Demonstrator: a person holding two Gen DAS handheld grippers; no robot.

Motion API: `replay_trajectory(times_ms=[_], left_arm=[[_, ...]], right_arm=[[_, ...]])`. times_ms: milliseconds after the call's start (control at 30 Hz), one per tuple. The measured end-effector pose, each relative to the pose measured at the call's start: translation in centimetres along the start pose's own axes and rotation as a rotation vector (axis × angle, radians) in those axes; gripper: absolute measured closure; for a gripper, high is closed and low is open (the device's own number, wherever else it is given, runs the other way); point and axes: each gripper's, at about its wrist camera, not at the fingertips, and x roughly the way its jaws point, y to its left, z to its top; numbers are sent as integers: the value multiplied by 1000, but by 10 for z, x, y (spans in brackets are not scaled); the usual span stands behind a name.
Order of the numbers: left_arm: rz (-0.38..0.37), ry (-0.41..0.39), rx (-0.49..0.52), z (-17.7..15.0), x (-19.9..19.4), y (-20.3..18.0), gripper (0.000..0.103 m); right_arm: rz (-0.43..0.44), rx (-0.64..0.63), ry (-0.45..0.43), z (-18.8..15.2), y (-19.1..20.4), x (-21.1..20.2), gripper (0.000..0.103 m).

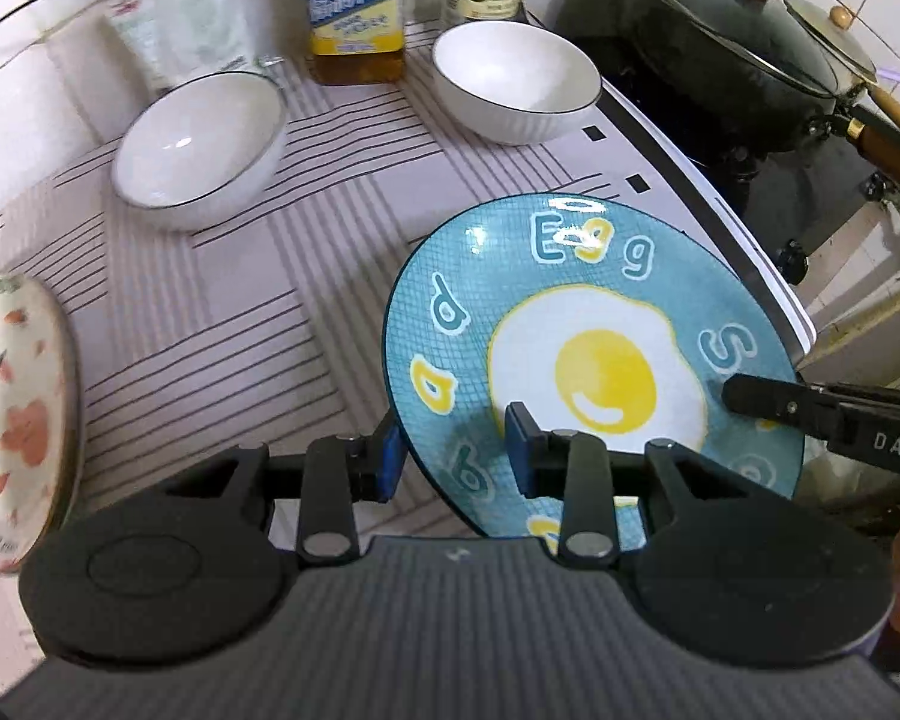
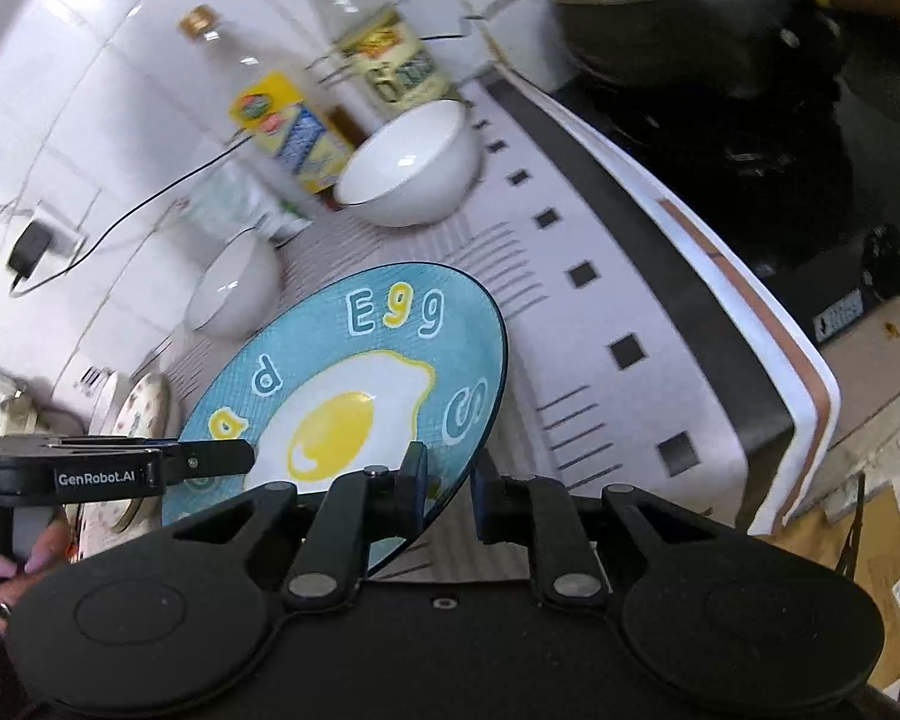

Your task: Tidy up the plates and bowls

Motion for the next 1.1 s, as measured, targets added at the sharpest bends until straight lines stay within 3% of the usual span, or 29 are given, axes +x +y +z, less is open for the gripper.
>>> replay_trajectory(times_ms=[200, 500, 900, 1100], left_arm=[[19, -15, -43, -16, -38, 18, 71], [-4, -12, -246, -40, -93, 64, 71], [98, -58, -382, -65, -144, 114, 70], [103, -84, -489, -79, -165, 154, 70]], right_arm=[[47, -61, 24, 1, 31, -11, 83], [145, -188, 74, 13, 83, -25, 82], [254, -376, 123, 19, 157, -9, 81], [322, -454, 132, 25, 198, 2, 80]])
